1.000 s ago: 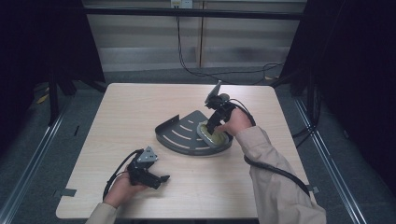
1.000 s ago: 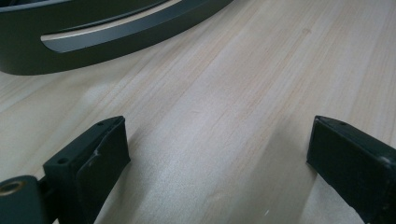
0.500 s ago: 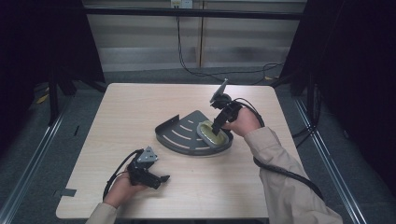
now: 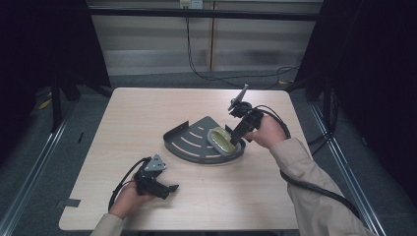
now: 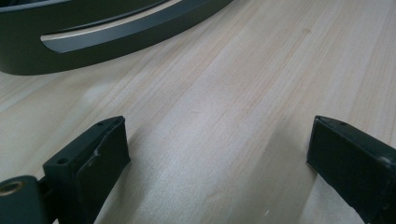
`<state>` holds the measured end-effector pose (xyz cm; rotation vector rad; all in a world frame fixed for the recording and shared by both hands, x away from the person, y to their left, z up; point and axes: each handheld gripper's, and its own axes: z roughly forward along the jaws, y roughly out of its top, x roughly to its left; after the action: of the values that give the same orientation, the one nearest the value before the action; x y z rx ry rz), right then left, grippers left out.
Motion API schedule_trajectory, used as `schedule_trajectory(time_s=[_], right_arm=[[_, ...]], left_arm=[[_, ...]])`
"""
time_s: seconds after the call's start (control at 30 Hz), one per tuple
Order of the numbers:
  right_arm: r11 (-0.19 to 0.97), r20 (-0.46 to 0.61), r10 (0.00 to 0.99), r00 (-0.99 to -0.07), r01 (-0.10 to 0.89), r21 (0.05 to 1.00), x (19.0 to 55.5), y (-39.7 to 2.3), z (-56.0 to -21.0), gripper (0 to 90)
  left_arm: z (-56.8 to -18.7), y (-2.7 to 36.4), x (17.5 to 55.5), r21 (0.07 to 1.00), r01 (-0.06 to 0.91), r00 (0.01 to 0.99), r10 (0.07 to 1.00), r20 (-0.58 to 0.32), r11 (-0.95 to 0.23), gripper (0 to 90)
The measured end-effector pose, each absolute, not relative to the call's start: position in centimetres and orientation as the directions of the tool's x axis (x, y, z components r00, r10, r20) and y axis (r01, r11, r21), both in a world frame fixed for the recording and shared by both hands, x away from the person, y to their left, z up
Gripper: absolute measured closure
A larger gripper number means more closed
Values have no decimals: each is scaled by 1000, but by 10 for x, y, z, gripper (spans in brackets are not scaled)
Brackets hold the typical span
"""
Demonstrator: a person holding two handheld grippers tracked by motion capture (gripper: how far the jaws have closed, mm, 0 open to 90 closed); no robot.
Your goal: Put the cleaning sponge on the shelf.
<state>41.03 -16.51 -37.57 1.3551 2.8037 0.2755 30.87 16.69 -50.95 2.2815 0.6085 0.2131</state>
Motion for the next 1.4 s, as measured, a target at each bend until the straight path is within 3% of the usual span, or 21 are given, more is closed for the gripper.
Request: schedule_trajectory(time_s=[0.5, 1.1, 1.4], right_arm=[[670, 27, 734, -679, 729, 139, 376, -184, -379, 171], [700, 36, 701, -712, 698, 152, 341, -213, -410, 167], [684, 57, 705, -707, 699, 209, 322, -235, -431, 164]], left_arm=[[-510, 167, 309, 713, 361, 872, 489, -30, -601, 50], [-510, 167, 308, 712, 365, 871, 491, -33, -600, 50], [-510, 167, 308, 713, 367, 870, 492, -35, -598, 50]])
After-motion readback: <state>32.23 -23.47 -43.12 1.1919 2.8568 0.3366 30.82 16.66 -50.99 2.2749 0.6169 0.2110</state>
